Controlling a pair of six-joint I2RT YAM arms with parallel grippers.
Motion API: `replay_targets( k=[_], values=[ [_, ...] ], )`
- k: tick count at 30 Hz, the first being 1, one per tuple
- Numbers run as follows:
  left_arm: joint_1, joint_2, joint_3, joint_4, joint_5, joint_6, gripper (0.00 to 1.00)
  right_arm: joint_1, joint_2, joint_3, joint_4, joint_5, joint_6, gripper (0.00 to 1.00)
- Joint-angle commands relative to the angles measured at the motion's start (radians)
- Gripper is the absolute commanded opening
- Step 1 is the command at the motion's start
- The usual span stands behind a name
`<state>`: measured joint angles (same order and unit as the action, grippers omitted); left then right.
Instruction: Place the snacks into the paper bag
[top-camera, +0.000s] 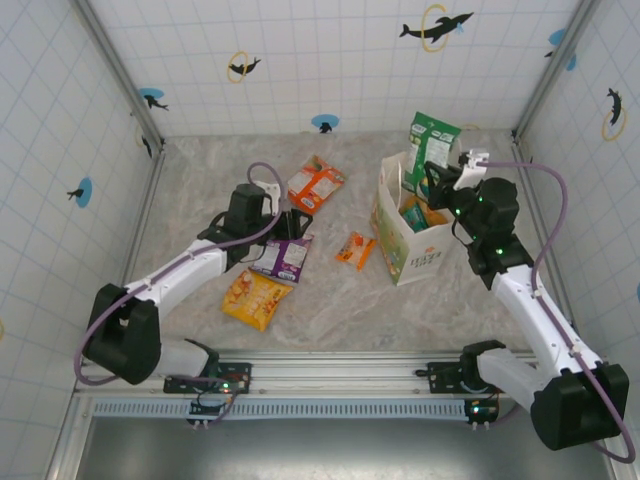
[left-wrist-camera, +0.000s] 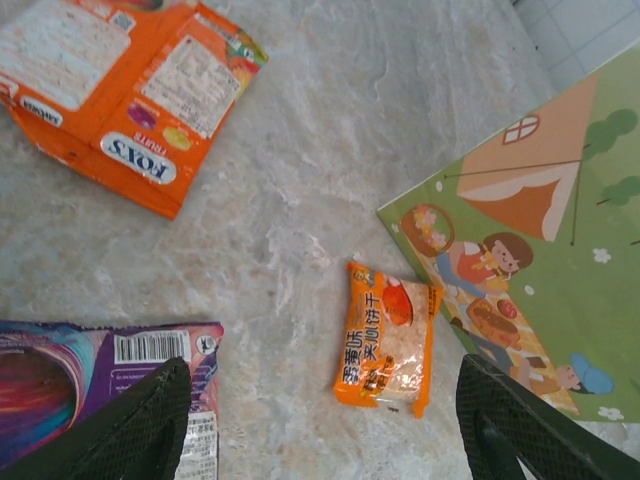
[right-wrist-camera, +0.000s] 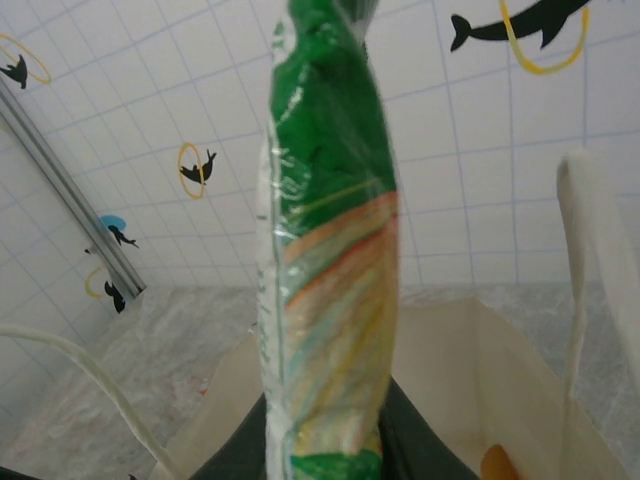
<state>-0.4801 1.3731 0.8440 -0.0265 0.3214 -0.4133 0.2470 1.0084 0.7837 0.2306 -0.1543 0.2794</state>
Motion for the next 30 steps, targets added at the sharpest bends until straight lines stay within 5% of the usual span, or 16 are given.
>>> replay_targets(
  k=[1,7,20,30],
  values=[
    [-0.01,0.009,0.025,-0.014,0.026,-0.028,0.71,0.009,-0.036,-0.003,0.023,0.009,-0.028,0.3],
    [-0.026,0.013,0.024,-0.004,0.014,-0.037,0.71,0.009,-0.049,0.013,0.001,0.009,-0.031,0.44],
    [-0.094,0.096,0.034,0.02,-0.028,-0.116,0.7,0.01,-0.231,-0.013,-0.23,-0.097,0.017,0.44],
    [-0.131,0.363,0.212,-0.032,0.099,-0.094,0.69,0.011,-0.432,-0.177,-0.299,-0.123,0.113,0.45]
  ],
)
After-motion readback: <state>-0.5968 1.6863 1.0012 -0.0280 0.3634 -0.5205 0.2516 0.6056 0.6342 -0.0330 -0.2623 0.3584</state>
